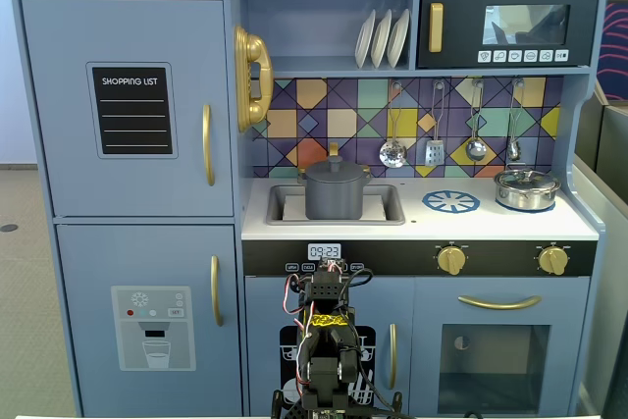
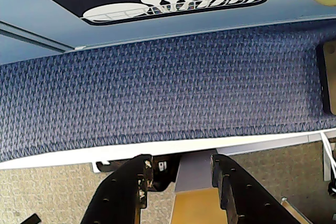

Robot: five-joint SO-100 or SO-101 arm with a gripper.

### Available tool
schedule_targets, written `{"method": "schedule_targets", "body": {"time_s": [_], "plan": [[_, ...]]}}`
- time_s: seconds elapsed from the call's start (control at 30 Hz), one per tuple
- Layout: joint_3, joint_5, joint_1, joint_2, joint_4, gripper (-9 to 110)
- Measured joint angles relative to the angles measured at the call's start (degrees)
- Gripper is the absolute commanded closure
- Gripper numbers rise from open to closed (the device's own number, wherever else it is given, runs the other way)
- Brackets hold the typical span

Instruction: Take off the lid from the gray recipient and place it on the counter

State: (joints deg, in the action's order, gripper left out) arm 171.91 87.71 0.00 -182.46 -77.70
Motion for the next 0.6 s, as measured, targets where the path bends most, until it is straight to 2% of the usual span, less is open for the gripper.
{"method": "schedule_targets", "body": {"time_s": [0.6], "plan": [[-0.4, 2.9, 3.4, 0.0, 0.1, 101]]}}
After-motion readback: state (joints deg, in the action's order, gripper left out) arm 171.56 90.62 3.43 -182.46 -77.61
